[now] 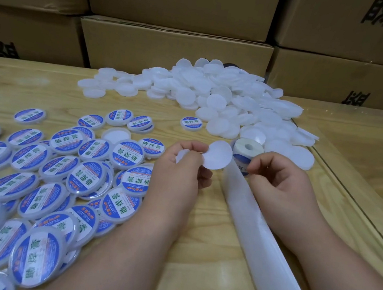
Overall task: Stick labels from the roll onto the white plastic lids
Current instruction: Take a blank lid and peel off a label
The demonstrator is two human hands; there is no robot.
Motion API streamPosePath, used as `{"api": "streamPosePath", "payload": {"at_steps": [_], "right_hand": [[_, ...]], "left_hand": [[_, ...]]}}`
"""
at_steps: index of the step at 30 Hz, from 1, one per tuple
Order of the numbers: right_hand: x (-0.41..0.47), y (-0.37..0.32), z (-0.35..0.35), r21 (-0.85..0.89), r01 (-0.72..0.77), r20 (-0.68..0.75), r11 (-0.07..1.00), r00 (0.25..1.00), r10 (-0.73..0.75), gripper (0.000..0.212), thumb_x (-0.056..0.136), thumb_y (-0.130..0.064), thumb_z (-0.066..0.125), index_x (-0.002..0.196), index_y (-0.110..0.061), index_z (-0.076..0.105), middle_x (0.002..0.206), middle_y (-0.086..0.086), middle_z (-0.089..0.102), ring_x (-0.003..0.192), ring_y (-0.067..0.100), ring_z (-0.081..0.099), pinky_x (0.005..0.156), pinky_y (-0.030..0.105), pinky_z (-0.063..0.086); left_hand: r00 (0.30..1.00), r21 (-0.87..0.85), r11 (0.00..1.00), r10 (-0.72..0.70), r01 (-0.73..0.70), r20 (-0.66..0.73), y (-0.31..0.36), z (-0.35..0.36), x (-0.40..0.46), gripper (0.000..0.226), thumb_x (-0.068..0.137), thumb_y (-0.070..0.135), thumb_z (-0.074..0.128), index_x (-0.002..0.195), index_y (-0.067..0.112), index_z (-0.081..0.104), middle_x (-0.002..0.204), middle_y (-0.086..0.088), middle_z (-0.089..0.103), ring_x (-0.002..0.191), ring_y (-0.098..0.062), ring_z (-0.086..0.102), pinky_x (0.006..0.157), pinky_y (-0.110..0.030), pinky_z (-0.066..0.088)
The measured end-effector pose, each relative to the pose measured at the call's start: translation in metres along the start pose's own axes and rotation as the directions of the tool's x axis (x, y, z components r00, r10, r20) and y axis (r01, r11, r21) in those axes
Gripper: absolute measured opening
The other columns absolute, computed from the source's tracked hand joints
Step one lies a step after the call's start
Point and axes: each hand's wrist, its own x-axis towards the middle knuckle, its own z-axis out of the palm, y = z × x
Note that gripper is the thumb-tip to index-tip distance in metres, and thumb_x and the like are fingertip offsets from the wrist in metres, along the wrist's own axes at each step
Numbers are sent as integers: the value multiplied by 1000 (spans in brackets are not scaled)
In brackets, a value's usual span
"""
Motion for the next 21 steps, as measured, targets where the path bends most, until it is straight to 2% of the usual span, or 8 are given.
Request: {"api": "streamPosePath", "payload": {"at_steps": [2,4,6,9,13,17,21], "right_hand": [[0,2,-1,-6,90,-5,996,996,-90,39,87,9,60,78,-28,68,73,-4,64,62,14,51,51,21,41],[0,2,-1,-7,160,-2,987,987,-160,33,88,5,67,84,-28,69,88,2,69,74,24,58,59,30,47],[-1,2,0,11,190,12,982,982,-190,28,87,1,74,90,-27,71,94,5,69,79,28,59,65,33,50],[-1,0,1,47,190,24,981,981,-191,25,85,-5,78,92,-29,73,94,10,66,71,18,56,64,27,49],[-2,-2,0,18,217,22,976,976,-217,23,84,-4,77,90,-26,74,97,13,65,73,27,56,65,26,48],[-2,-4,0,-27,247,25,969,969,-246,26,83,-1,78,82,-26,73,92,4,66,67,13,54,63,21,47],[-2,-2,0,-33,241,38,970,970,-240,21,83,-4,79,79,-24,73,90,-2,64,64,15,53,60,26,45]], "left_hand": [[1000,29,1000,6,-7,23,0,0,-2,24,68,19,54,68,33,73,68,3,67,59,-15,58,55,-25,49],[999,72,997,20,-24,47,-1,1,-4,24,68,19,53,69,33,73,68,4,67,58,-14,58,55,-25,49],[997,94,995,34,-41,70,-1,3,-5,25,68,18,53,69,33,73,66,6,67,56,-12,57,54,-23,49],[995,100,994,44,-53,91,-2,4,-6,25,70,17,52,68,33,72,64,6,66,55,-11,56,51,-22,48],[993,117,991,48,-60,105,-2,4,-5,24,70,18,53,69,32,72,65,7,66,56,-11,56,54,-22,47],[994,108,993,36,-48,107,-2,3,-4,22,69,20,53,69,31,72,65,4,65,58,-14,56,53,-23,47],[992,42,999,15,-20,127,0,4,-5,20,68,19,54,67,27,72,71,-3,65,59,-18,55,53,-26,47]]}}
